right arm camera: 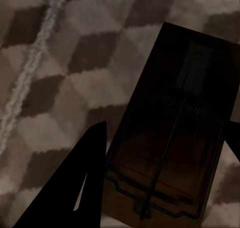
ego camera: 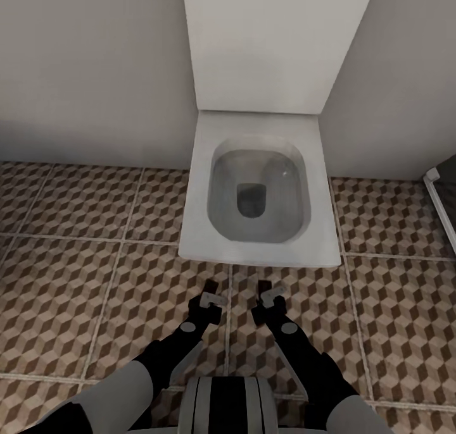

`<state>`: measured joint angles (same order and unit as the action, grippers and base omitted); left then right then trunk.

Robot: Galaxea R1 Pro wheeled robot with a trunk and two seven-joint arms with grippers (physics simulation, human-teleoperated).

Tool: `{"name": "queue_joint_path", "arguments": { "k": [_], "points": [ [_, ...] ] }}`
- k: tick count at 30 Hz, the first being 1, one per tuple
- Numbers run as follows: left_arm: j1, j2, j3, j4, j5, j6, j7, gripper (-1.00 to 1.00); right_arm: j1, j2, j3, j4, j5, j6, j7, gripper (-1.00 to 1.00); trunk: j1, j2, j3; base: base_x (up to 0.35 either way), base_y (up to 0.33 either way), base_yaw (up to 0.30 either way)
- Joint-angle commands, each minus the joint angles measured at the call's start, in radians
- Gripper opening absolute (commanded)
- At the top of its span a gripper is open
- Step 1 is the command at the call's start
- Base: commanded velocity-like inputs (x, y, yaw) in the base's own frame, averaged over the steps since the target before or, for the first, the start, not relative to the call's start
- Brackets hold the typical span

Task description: Take the four mousetraps from the cabinet in the bathroom and place them on the bathroom floor. Make sure all four end up on the same floor surface, and ensure that at least two of them are either under or directly next to the same bathroom sink.

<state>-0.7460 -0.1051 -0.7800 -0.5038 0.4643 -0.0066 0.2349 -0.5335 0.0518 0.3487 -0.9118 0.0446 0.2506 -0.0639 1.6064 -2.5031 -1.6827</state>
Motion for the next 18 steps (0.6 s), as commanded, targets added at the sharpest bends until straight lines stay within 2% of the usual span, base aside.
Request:
{"name": "queue_joint_path", "arguments": {
  "k": [1, 18],
  "points": [
    [-0.001, 0.001, -0.008, -0.001, 0.005, 0.000, 0.009, -1.00, 0.000, 0.000, 0.003, 0.000, 0.005, 0.006, -0.005, -1.00, 0.000, 0.000, 0.000, 0.000, 0.000, 0.000],
    [-0.001, 0.001, -0.010, 0.006, 0.005, -0.001, 0.009, -1.00, 0.000, 0.000, 0.003, 0.049, 0.004, -0.011, -0.004, -1.00, 0.000, 0.000, 0.000, 0.000, 0.000, 0.000]
  ]
}}
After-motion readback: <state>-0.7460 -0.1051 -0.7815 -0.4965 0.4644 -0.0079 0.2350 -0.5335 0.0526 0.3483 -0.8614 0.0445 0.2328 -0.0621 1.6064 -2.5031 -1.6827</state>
